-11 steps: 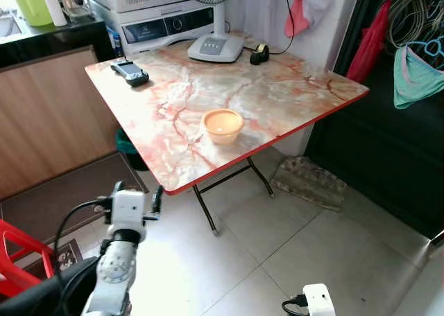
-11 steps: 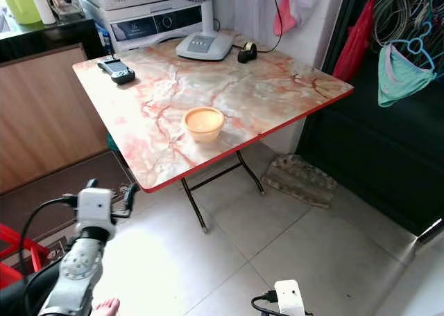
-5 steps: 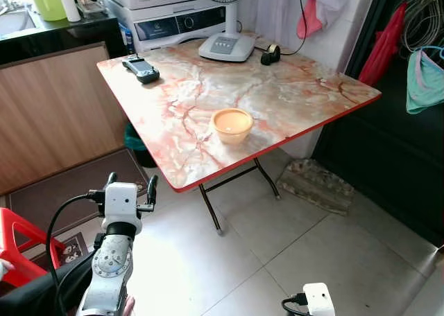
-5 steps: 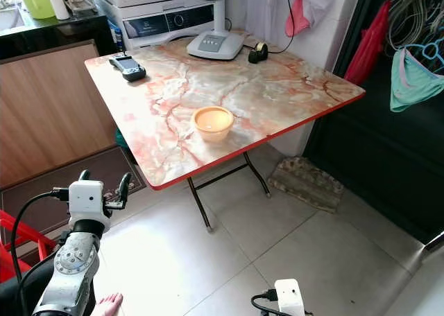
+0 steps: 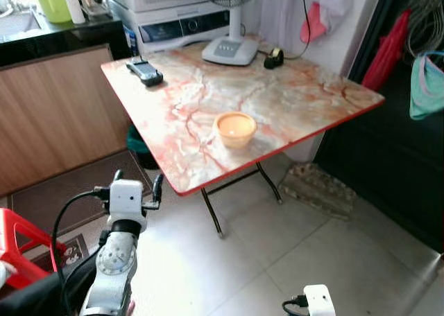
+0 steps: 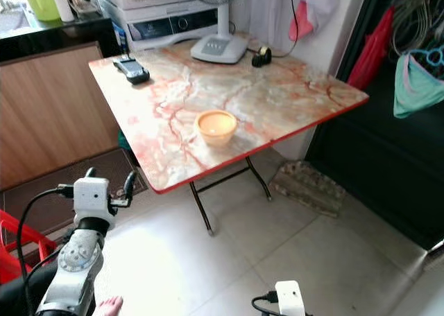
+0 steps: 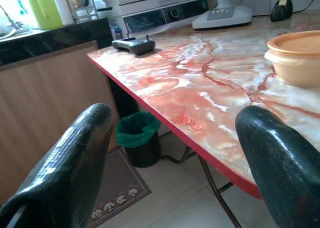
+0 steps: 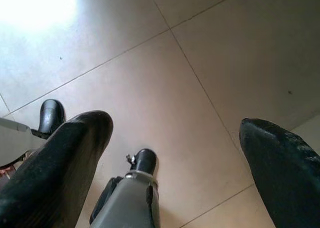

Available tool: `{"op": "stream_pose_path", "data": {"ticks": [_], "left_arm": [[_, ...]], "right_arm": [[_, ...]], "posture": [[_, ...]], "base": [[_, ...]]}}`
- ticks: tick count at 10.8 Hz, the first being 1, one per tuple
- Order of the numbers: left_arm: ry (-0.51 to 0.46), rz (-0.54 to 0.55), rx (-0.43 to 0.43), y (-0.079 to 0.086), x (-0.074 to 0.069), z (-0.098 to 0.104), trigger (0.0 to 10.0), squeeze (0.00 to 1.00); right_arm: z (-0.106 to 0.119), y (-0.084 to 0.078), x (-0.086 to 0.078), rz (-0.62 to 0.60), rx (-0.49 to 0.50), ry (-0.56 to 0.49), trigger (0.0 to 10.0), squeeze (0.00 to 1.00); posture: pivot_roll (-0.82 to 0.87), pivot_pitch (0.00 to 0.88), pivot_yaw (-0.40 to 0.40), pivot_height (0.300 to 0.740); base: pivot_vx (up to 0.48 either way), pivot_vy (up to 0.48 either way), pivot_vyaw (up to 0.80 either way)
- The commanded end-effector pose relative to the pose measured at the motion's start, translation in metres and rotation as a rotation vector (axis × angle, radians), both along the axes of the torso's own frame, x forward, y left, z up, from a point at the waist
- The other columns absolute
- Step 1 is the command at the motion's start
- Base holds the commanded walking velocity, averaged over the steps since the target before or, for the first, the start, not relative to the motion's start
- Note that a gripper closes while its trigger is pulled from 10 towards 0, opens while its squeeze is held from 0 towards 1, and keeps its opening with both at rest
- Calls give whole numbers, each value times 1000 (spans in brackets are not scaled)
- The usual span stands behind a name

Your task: Restocking fridge

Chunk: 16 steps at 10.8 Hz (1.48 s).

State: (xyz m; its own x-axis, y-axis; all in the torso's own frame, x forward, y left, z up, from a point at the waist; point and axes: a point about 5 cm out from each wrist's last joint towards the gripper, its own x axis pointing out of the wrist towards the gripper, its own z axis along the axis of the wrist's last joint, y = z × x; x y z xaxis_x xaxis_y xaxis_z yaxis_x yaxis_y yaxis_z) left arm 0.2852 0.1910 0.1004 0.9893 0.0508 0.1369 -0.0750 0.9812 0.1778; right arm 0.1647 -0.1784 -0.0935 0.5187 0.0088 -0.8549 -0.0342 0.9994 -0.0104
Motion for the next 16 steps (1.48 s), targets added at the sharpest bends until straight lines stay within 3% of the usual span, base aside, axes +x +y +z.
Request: {"op": "stream_pose_path", "data": {"ticks": [1,5,7,16], "left_arm": [[-20,-31,-14,-6,3,8,10000,0],[-21,-52,-23,-9,4,11,10000,0],[-23,-65,-23,-11,6,13,10000,0],[-29,-59,-28,-12,8,17,10000,0]], "right_arm": [[0,0,-1,-14,1,-2,10000,0],[-1,1,-2,-18,3,3,10000,0],[-1,1,-2,-15,10,1,10000,0],[0,0,1,-6,5,-7,10000,0]], "posture": [[53,0,-16,740],[60,0,-15,740],[62,0,-15,740],[71,0,-27,740]], "base": [[277,0,0],[292,0,0],[300,0,-800],[300,0,0]]}}
